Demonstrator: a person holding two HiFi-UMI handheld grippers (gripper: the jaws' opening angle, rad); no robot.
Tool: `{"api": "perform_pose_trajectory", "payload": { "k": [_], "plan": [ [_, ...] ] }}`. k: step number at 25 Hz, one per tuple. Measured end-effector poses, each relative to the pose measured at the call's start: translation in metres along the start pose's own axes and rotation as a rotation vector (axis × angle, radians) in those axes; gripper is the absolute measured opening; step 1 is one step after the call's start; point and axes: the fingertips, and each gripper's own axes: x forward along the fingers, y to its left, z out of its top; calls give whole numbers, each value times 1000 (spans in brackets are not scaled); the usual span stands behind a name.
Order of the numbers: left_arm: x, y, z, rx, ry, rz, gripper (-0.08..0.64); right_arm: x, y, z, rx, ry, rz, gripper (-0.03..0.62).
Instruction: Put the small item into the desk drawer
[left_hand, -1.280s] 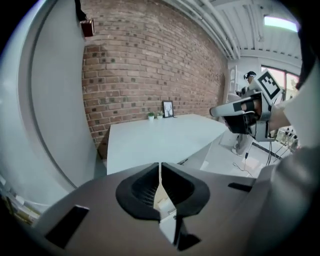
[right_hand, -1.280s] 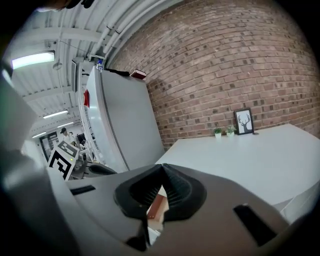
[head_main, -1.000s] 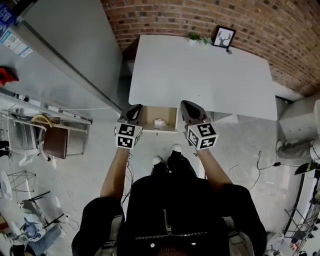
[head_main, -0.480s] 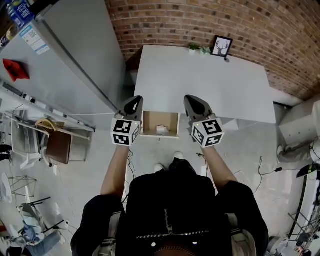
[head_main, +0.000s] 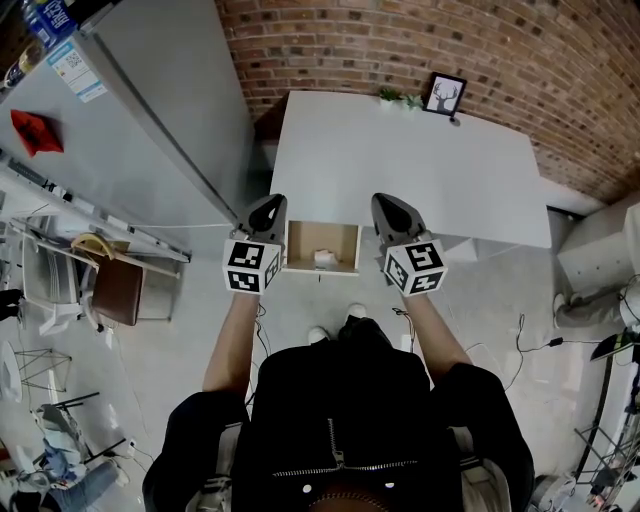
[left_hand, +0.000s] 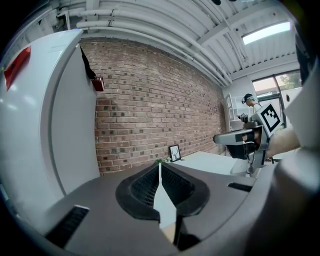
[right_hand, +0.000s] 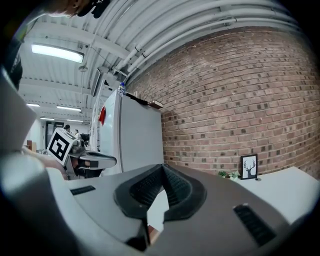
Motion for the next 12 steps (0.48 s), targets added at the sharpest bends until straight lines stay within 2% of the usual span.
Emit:
{"api": "perform_pose_trajectory", "payload": {
  "k": [12],
  "plan": [
    [-2, -4, -6, -5, 6, -11, 31, -1, 4, -7, 24, 7, 4, 2]
  ]
}}
